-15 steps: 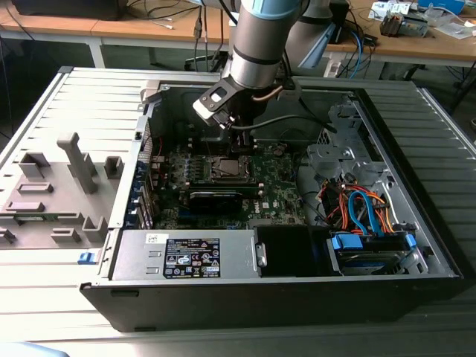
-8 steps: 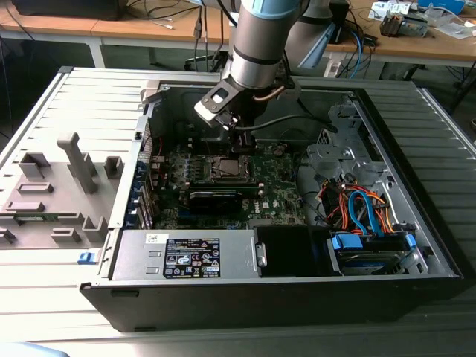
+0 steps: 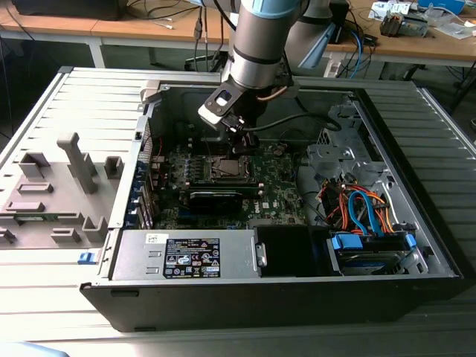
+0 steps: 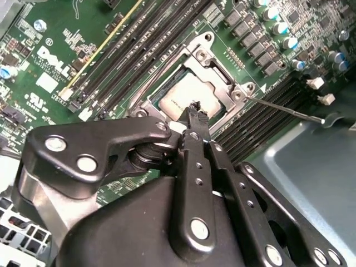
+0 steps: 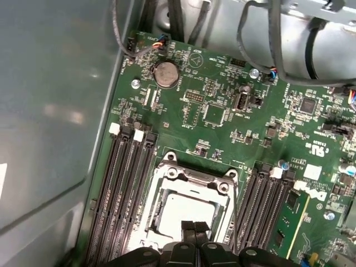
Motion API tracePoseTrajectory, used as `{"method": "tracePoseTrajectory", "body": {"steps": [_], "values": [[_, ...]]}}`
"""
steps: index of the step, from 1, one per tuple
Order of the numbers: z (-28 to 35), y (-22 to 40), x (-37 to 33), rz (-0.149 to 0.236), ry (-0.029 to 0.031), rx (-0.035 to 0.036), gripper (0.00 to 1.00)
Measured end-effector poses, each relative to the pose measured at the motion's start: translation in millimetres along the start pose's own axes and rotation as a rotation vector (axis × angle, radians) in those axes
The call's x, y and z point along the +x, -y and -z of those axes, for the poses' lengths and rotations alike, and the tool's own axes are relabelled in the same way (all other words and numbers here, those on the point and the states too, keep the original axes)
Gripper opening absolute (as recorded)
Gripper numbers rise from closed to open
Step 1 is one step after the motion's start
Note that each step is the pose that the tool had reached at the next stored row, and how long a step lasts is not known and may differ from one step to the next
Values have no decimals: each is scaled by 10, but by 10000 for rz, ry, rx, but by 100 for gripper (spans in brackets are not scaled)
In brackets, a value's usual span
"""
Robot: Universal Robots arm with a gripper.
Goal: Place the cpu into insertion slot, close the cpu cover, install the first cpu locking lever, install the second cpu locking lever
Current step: 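Install the first cpu locking lever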
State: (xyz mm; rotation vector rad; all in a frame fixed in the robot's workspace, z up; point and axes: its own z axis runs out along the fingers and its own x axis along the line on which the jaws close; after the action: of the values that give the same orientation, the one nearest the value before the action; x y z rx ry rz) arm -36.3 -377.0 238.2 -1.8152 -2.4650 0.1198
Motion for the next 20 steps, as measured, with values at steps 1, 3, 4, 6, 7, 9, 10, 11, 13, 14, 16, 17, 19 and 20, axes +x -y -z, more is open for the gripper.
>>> {"method": "tracePoseTrajectory", "body": {"steps": [1, 3, 4, 6, 7, 9, 10, 11, 13, 14, 16, 17, 19, 20], "values": [[0, 0, 0, 164, 19, 4, 11], [0, 0, 0, 404, 45, 8, 11], [0, 0, 0, 473, 53, 9, 11], [0, 0, 0, 626, 70, 11, 11], [0, 0, 0, 690, 77, 12, 11], [0, 0, 0, 829, 92, 15, 11], [0, 0, 0, 874, 97, 15, 11], [0, 0, 0, 921, 102, 16, 11], [0, 0, 0, 1022, 113, 17, 11], [0, 0, 0, 1061, 117, 18, 11], [0, 0, 0, 1147, 126, 20, 11], [0, 0, 0, 1182, 130, 21, 11], [0, 0, 0, 1284, 141, 22, 11], [0, 0, 0, 1326, 147, 22, 11]]}}
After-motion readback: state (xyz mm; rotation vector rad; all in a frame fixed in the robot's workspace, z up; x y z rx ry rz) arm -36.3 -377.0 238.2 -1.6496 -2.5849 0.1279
